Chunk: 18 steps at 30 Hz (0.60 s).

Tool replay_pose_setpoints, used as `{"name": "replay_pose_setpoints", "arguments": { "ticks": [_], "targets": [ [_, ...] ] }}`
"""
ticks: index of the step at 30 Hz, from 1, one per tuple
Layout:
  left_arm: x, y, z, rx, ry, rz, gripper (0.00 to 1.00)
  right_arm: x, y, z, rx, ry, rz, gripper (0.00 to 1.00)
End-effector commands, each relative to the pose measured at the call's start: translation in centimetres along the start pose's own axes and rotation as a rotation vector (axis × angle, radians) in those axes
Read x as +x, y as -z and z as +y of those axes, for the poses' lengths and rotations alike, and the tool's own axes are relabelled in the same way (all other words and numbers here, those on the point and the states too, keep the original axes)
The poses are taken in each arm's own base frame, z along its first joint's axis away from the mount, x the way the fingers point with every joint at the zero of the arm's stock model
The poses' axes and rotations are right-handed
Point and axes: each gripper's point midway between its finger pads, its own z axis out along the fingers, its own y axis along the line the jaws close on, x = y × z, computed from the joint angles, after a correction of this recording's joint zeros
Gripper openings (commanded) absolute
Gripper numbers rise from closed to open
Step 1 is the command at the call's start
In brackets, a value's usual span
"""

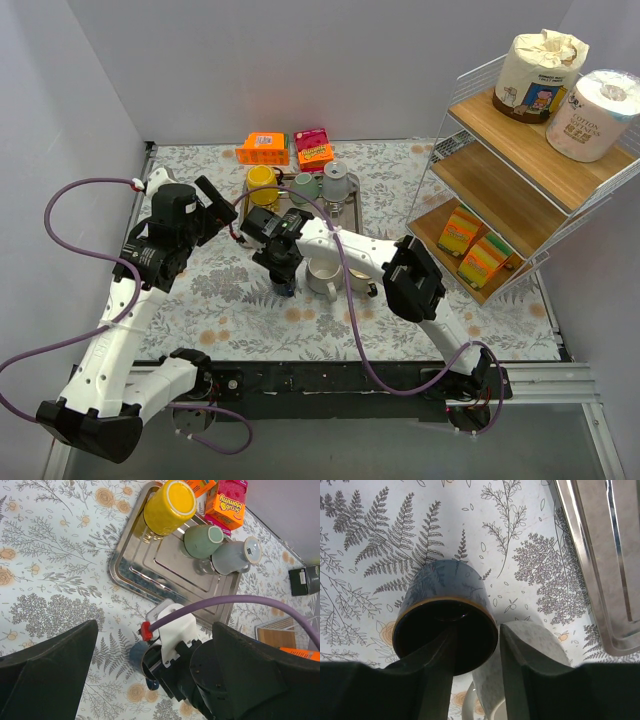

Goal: Turn the mug right side up

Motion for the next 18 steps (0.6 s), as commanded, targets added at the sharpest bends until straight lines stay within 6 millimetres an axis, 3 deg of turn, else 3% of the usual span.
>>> {"name": "replay_pose_setpoints", "arguments": {
  "ticks": [1, 7, 13, 14, 16, 18],
  "targets": [
    [-1.9, 1.1, -0.6, 0.016, 0.004, -0.054, 0.98, -2.6, 2.9, 0.3, -0.031, 0.006, -0.103, 0.50],
    [-3.3, 1.7, -1.2, 0.022, 0.008, -0.089, 0.98, -3.4, 4.9, 0.0, -0.032, -0.012, -0.141, 0.63],
    [-5.1, 2.9, -2.9, 0.085, -0.010, -0.131, 0.98, -5.2, 9.0, -1.2, -0.107, -0.132, -0.279, 0.77],
    [-5.3, 2.9, -3.2, 0.101, -0.010, -0.132, 0.98, -5.4, 10.6, -2.4, -0.106, -0.171, -0.322, 0.80],
    [-5.0, 2.8, -3.5, 0.115, -0.012, -0.120, 0.98, -5.7, 11.7, -3.3, -0.114, -0.198, -0.380, 0.83],
    [-4.9, 2.7, -3.9, 0.134, -0.014, -0.113, 0.98, -6.7, 14.7, -5.7, -0.087, -0.226, -0.491, 0.85]
  ]
}}
